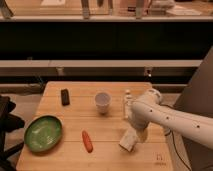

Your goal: Place the white sponge in the ceramic cup

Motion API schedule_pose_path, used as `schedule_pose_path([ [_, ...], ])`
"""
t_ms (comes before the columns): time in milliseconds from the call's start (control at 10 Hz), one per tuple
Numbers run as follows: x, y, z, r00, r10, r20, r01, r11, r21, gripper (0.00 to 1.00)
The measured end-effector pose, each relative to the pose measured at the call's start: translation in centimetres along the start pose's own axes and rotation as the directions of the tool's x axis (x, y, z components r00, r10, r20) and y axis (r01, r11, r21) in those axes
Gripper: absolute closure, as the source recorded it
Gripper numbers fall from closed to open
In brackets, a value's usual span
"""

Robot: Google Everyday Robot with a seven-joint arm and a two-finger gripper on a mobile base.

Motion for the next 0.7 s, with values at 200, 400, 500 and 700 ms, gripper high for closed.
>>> schedule_pose_path([
  [200, -0.4, 0.1, 1.0, 1.0, -0.027, 0.009, 0.027, 1.0, 0.004, 0.2],
  [400, -1.2, 0.1, 2.2, 0.998, -0.053, 0.02, 0.053, 0.999, 0.008, 0.2],
  [500, -1.3, 0.1, 2.4, 0.998, -0.061, 0.022, 0.061, 0.998, 0.011, 0.2],
  [700, -1.4, 0.2, 2.8, 0.997, -0.072, 0.026, 0.072, 0.997, 0.013, 0.2],
])
